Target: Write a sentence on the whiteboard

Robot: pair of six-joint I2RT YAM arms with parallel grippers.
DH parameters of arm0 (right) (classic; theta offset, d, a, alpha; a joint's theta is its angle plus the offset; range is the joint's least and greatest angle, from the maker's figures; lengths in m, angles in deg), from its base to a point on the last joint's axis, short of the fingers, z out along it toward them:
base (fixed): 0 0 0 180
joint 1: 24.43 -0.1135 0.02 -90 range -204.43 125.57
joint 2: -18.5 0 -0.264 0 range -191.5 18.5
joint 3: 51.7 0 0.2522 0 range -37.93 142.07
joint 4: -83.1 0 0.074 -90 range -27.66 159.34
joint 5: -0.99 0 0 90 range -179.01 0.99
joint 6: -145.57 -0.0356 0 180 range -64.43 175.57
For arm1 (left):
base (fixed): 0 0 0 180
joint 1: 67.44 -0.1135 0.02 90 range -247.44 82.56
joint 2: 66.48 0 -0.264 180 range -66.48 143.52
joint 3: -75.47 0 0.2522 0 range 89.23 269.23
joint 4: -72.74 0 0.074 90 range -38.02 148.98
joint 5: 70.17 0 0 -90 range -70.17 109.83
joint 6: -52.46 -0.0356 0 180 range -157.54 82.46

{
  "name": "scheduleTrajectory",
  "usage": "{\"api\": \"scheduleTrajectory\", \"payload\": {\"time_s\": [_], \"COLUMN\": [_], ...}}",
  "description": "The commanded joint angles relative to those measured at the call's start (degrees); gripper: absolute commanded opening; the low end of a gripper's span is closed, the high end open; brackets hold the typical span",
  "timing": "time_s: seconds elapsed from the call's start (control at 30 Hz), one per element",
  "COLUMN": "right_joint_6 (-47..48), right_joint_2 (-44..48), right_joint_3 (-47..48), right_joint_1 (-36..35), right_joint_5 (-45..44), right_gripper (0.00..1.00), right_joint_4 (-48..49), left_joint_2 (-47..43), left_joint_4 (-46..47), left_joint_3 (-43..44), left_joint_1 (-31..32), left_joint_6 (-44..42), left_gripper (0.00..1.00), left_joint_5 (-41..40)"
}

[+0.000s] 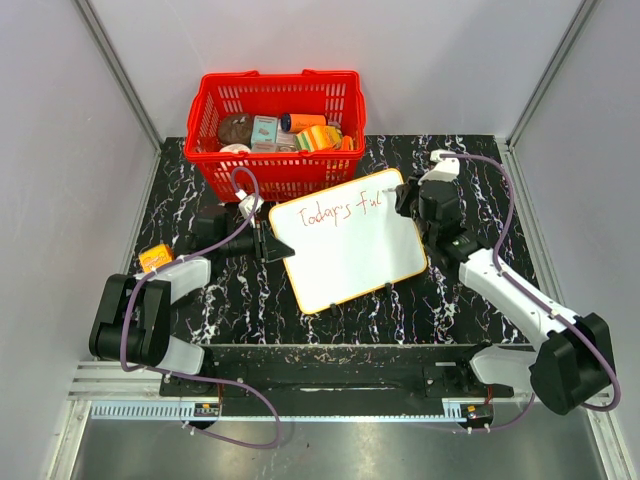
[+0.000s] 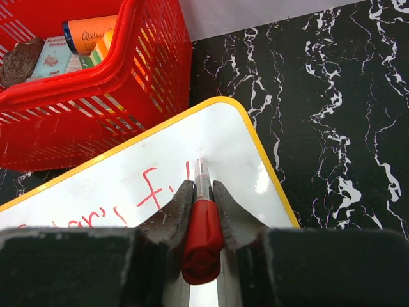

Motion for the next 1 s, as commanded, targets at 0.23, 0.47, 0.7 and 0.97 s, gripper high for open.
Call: {"api": "scheduleTrajectory", "payload": {"time_s": [0.23, 0.47, 0.7, 0.97], "right_joint_6": [-0.76, -0.85, -0.49, -0.76], "right_joint_2": [3.0, 3.88, 5.02, 4.58], "right_joint_3": [-3.82, -5.32, -6.37, -5.14], "right_joint_1": [0.55, 0.54, 0.55, 0.72], "right_joint_5": [0.3, 1.35, 0.21, -2.51], "right_gripper": [0.0, 0.0, 0.0, 0.0], "right_joint_4": [-0.05, -1.11, -2.07, -2.16], "left_joint_2": [-0.23, -0.32, -0.23, -0.32], "left_joint_4": [-1.73, -1.73, -1.73, -1.73], "left_joint_3": [-0.6, -0.6, -0.6, -0.6], "left_joint_1": [1.33, 1.34, 1.34, 1.34], "left_joint_6": [-6.83, -6.83, -6.83, -6.83], "left_gripper": [0.0, 0.0, 0.0, 0.0], "left_joint_5": [-4.6, -4.78, -4.78, -4.78]}}
